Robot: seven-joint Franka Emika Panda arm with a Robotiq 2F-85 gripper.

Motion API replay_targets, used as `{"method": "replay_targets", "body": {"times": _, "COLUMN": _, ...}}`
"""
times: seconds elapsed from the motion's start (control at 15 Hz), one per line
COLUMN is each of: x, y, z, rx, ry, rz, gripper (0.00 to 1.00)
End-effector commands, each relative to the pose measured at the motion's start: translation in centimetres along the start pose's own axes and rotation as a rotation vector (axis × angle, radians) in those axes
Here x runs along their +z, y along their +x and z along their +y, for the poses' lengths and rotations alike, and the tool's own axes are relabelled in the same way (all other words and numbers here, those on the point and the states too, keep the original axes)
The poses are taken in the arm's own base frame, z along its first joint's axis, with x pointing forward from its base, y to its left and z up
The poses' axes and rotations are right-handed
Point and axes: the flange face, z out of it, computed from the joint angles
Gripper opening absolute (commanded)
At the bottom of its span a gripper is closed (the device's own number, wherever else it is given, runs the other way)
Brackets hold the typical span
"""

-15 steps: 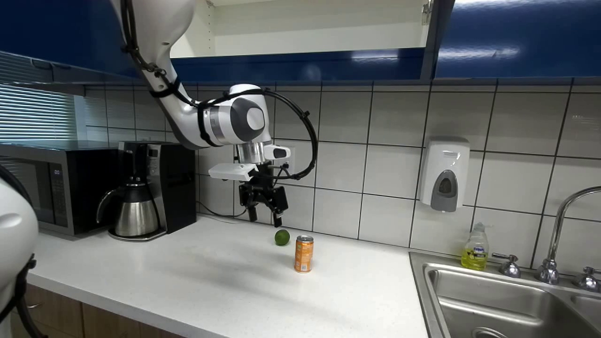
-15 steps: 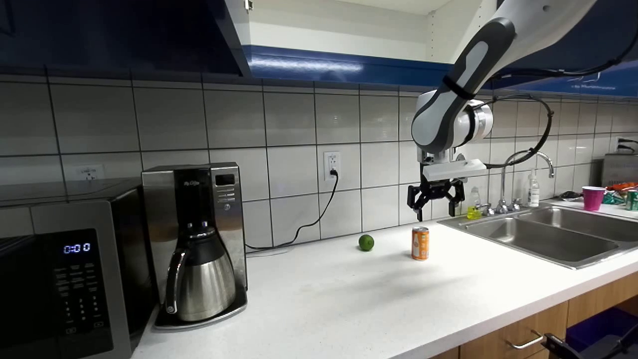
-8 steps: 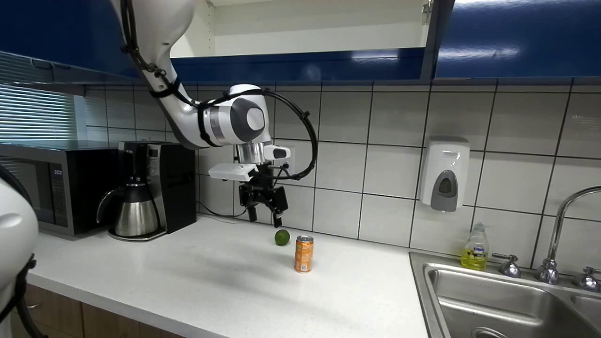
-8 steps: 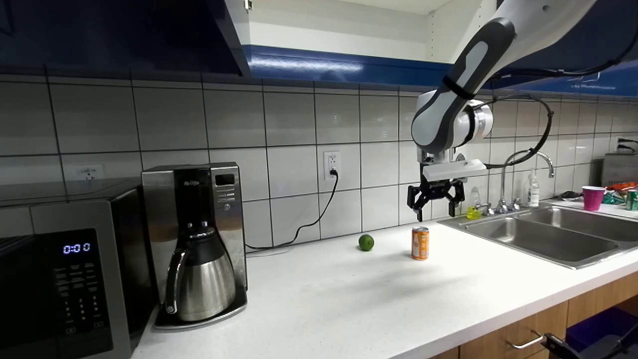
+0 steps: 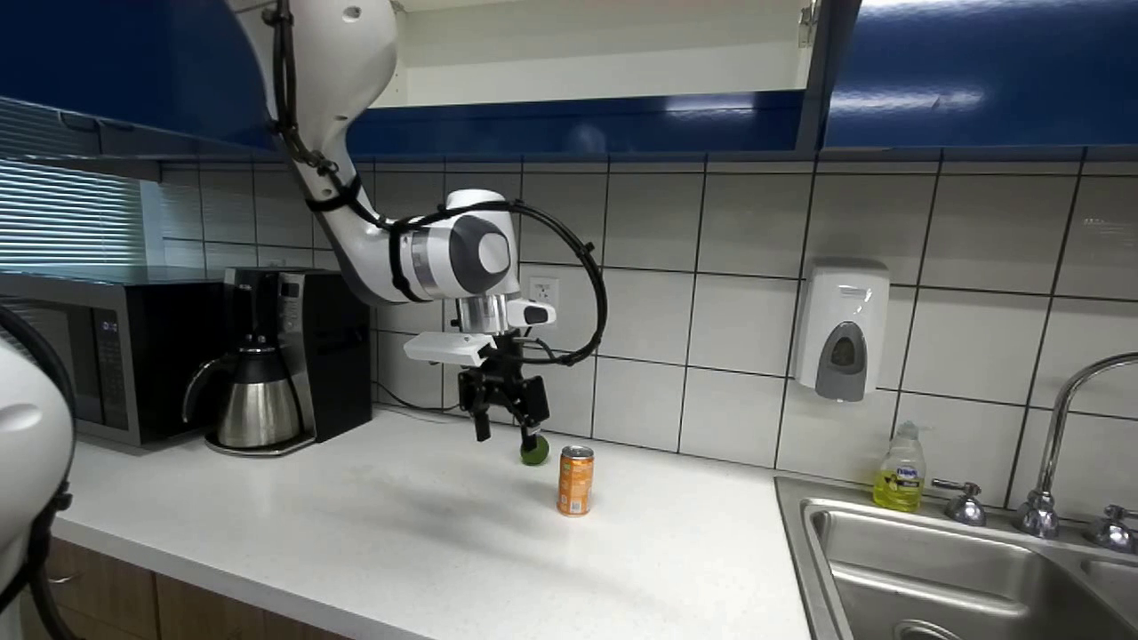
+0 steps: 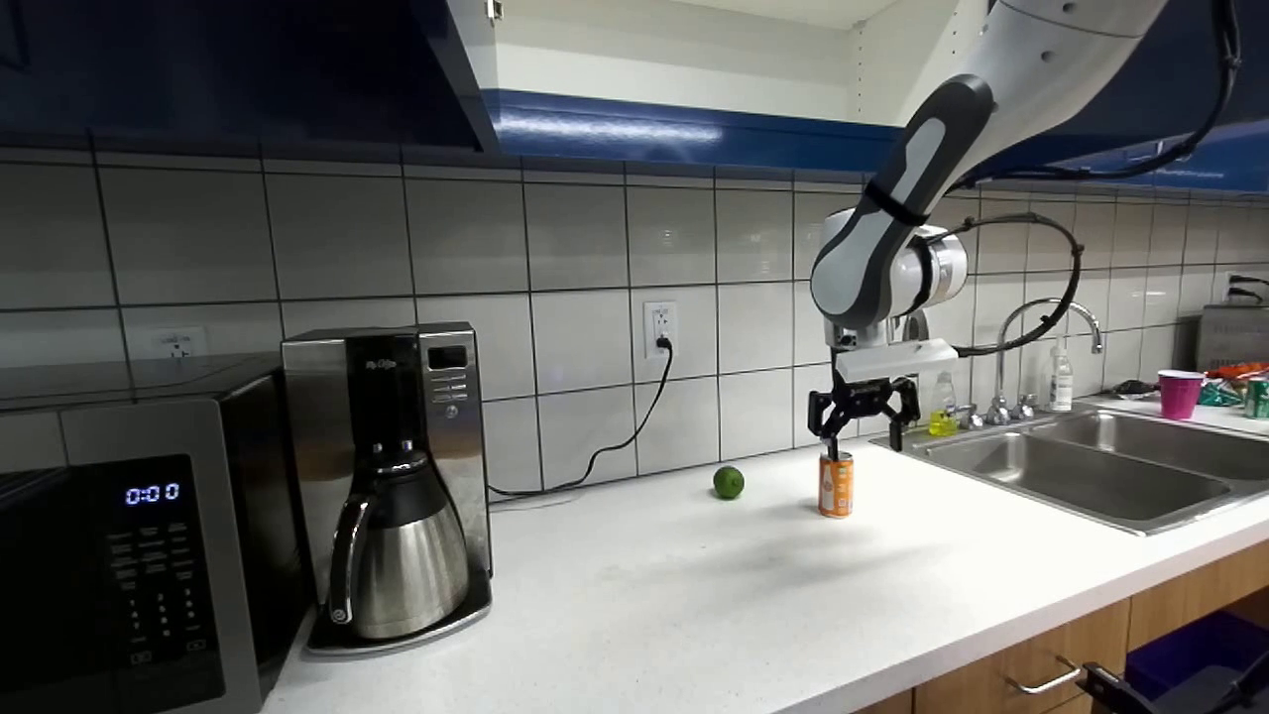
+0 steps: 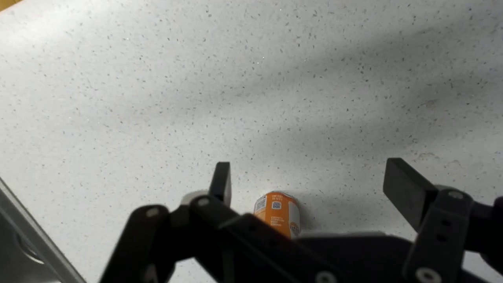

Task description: Put the can in the cabinet

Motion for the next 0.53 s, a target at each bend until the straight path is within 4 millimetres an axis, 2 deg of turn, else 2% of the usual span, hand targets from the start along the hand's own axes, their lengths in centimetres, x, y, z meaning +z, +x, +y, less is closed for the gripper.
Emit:
{"method": "replay_targets", "body": {"times": 0.0, "x": 1.6, "y": 2.3, "z": 0.3, "rx": 0.011, "ry": -0.002, "rz": 0.000, "gripper": 1.00}}
{"method": "replay_targets", "body": {"times": 0.47, "x": 5.2, "y": 5.2, "z": 2.0, "rx": 0.044, "ry": -0.018, "rz": -0.009, "gripper": 1.00}}
